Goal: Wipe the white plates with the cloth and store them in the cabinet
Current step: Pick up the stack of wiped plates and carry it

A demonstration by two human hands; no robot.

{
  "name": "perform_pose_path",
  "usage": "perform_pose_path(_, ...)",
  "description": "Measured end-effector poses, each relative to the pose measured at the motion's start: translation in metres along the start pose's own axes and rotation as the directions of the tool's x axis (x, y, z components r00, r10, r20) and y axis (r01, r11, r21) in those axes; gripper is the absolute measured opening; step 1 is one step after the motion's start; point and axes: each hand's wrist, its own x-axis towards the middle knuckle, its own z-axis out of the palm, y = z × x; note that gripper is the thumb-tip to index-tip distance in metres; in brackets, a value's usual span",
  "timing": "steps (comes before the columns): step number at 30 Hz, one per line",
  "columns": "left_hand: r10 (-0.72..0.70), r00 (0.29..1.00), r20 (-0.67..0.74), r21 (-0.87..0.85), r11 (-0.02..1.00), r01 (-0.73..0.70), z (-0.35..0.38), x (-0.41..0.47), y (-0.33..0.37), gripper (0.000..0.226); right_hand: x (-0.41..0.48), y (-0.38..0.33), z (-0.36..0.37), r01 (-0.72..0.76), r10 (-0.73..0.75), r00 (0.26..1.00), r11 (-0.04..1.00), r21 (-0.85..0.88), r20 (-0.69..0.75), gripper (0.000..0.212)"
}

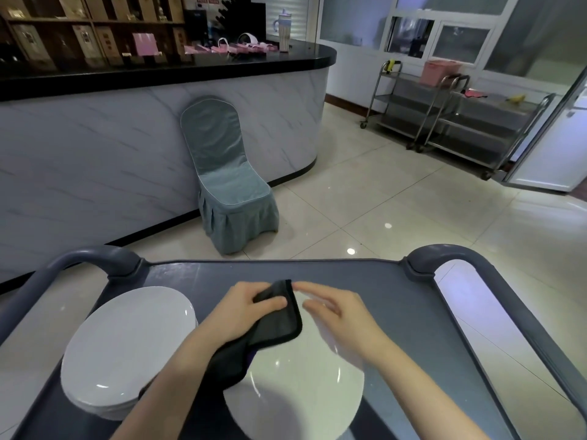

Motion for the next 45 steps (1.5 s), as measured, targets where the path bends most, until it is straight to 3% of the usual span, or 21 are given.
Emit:
perform_pose_path(2, -0.072, 0.985, -0.16, -0.184, 0.982, 0.041, 0.001, -0.005, -0.003, 0.015, 0.006, -0.003, -0.013, 0.015, -0.012, 0.995, 0.999, 0.03, -0.094, 0.035)
perform_pose_path(4, -0.259, 0.909, -0.328, -0.48, 0.874, 0.076, 0.016, -0.012, -0.009, 0.015, 0.01, -0.005, -0.018, 0.007, 0.028, 0.961, 0.992, 0.126, -0.275, 0.037)
perform_pose_path(5, -0.37, 0.852, -0.371, -0.619, 0.782, 0.07, 0.029, -0.015, -0.01, 0.014, 0.01, -0.005, -0.013, 0.013, 0.075, 0.911, 0.978, 0.21, -0.405, 0.037)
perform_pose_path(7, -0.578, 0.7, -0.419, -0.785, 0.618, 0.04, 0.059, -0.016, -0.01, 0.013, 0.006, -0.011, 0.013, 0.031, 0.205, 0.741, 0.941, 0.337, -0.64, 0.038)
perform_pose_path(9, -0.694, 0.57, -0.441, -0.844, 0.536, 0.0, 0.075, -0.015, -0.007, 0.019, -0.003, -0.014, 0.043, 0.016, 0.281, 0.607, 0.931, 0.366, -0.743, 0.037)
perform_pose_path(10, -0.706, 0.552, -0.444, -0.852, 0.524, -0.015, 0.075, -0.015, -0.005, 0.021, -0.007, -0.013, 0.052, -0.002, 0.298, 0.604, 0.928, 0.372, -0.74, 0.037)
perform_pose_path(12, -0.669, 0.591, -0.451, -0.841, 0.54, -0.031, 0.061, -0.016, -0.004, 0.016, -0.011, -0.002, 0.055, -0.014, 0.289, 0.687, 0.923, 0.385, -0.667, 0.037)
perform_pose_path(15, -0.567, 0.65, -0.506, -0.751, 0.66, -0.009, 0.032, -0.017, -0.006, 0.013, -0.014, 0.015, 0.03, -0.022, 0.167, 0.894, 0.943, 0.331, -0.415, 0.043)
perform_pose_path(18, -0.452, 0.742, -0.495, -0.648, 0.761, 0.032, 0.006, -0.013, -0.009, 0.009, -0.008, 0.014, -0.006, -0.031, 0.072, 0.98, 0.976, 0.217, -0.184, 0.046)
perform_pose_path(23, -0.153, 0.953, -0.262, -0.305, 0.95, 0.069, -0.019, -0.008, 0.002, 0.012, 0.011, -0.005, -0.03, 0.019, -0.02, 0.999, 0.999, 0.037, 0.037, 0.04)
perform_pose_path(25, -0.076, 0.991, -0.11, -0.199, 0.979, 0.053, -0.017, -0.009, 0.008, 0.009, 0.01, -0.008, -0.023, -0.001, -0.007, 0.996, 0.996, 0.088, 0.084, 0.032)
perform_pose_path(27, -0.1, 0.993, -0.069, -0.234, 0.969, 0.081, -0.014, -0.012, 0.003, 0.009, 0.008, -0.005, -0.016, -0.02, 0.015, 0.999, 0.99, 0.141, 0.038, 0.03)
perform_pose_path(30, -0.251, 0.946, -0.206, -0.42, 0.896, 0.146, 0.001, -0.022, -0.018, 0.012, 0.003, 0.001, -0.006, -0.048, 0.081, 0.99, 0.964, 0.261, -0.118, 0.03)
perform_pose_path(33, -0.456, 0.803, -0.383, -0.624, 0.769, 0.14, 0.034, -0.036, -0.027, 0.014, -0.007, 0.004, 0.014, -0.017, 0.213, 0.9, 0.889, 0.458, -0.381, 0.03)
perform_pose_path(35, -0.516, 0.692, -0.504, -0.597, 0.788, 0.153, 0.044, -0.041, -0.024, 0.019, -0.016, 0.008, 0.031, -0.024, 0.287, 0.833, 0.872, 0.488, -0.472, 0.032)
perform_pose_path(36, -0.491, 0.683, -0.54, -0.531, 0.829, 0.176, 0.04, -0.041, -0.025, 0.022, -0.021, 0.01, 0.038, -0.039, 0.284, 0.833, 0.886, 0.461, -0.475, 0.034)
perform_pose_path(38, -0.365, 0.765, -0.531, -0.357, 0.915, 0.189, 0.021, -0.04, -0.026, 0.03, -0.025, 0.014, 0.039, -0.062, 0.241, 0.87, 0.919, 0.39, -0.43, 0.037)
perform_pose_path(41, -0.158, 0.913, -0.376, -0.116, 0.986, 0.123, -0.009, -0.034, -0.017, 0.029, -0.017, 0.012, 0.011, -0.025, 0.119, 0.933, 0.963, 0.269, -0.34, 0.037)
perform_pose_path(45, -0.038, 0.993, -0.115, 0.028, 0.999, 0.042, -0.016, -0.018, -0.007, 0.012, -0.003, -0.003, -0.011, -0.015, 0.017, 1.0, 0.988, 0.151, -0.012, 0.034)
